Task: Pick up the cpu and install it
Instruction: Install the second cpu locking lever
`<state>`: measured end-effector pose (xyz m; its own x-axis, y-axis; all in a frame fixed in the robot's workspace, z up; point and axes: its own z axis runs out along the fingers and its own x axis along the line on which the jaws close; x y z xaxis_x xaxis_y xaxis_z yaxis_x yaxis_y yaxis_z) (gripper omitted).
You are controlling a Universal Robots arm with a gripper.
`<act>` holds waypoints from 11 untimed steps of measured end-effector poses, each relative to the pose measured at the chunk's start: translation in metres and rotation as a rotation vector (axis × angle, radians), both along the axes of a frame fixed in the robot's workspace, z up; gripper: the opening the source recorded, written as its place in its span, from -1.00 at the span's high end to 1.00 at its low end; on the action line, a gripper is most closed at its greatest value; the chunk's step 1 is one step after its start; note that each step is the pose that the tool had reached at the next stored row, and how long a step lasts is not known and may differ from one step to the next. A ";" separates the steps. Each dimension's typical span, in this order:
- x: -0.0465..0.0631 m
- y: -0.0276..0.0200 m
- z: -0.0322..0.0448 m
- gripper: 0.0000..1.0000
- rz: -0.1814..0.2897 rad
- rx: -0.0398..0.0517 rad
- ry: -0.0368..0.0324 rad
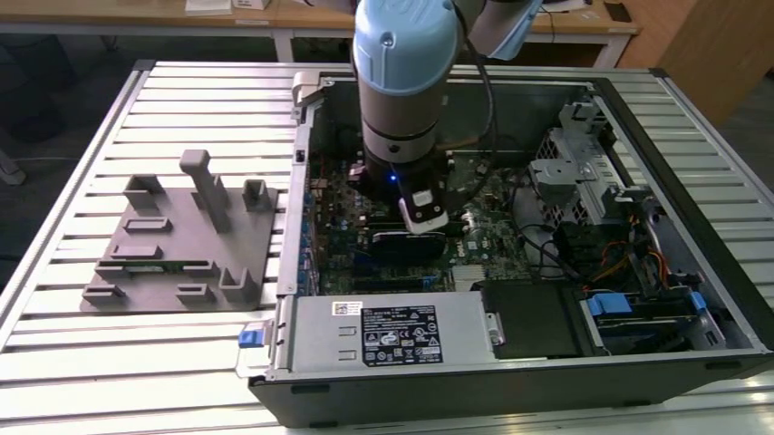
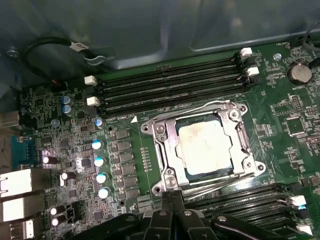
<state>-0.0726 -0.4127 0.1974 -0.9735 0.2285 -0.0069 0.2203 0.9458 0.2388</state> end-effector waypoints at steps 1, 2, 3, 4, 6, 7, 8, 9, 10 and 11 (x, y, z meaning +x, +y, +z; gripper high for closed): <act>0.000 0.0000 -0.0005 0.79 0.000 0.0033 0.0000; 0.000 0.0000 -0.0010 0.79 0.000 0.0078 -0.0001; -0.001 0.0000 -0.0013 0.79 0.000 0.0133 0.0000; -0.001 0.0000 -0.0017 0.79 0.000 0.0200 0.0000; -0.002 0.0000 -0.0024 0.79 0.000 0.0343 -0.0001; -0.003 0.0000 -0.0029 0.79 0.000 0.0385 -0.0001; -0.003 0.0000 -0.0035 0.79 0.000 0.0418 0.0001; -0.004 0.0000 -0.0043 0.79 0.000 0.0456 0.0000; -0.004 0.0001 -0.0050 0.79 0.000 0.0495 -0.0001; -0.004 0.0000 -0.0055 0.79 0.000 0.0551 -0.0001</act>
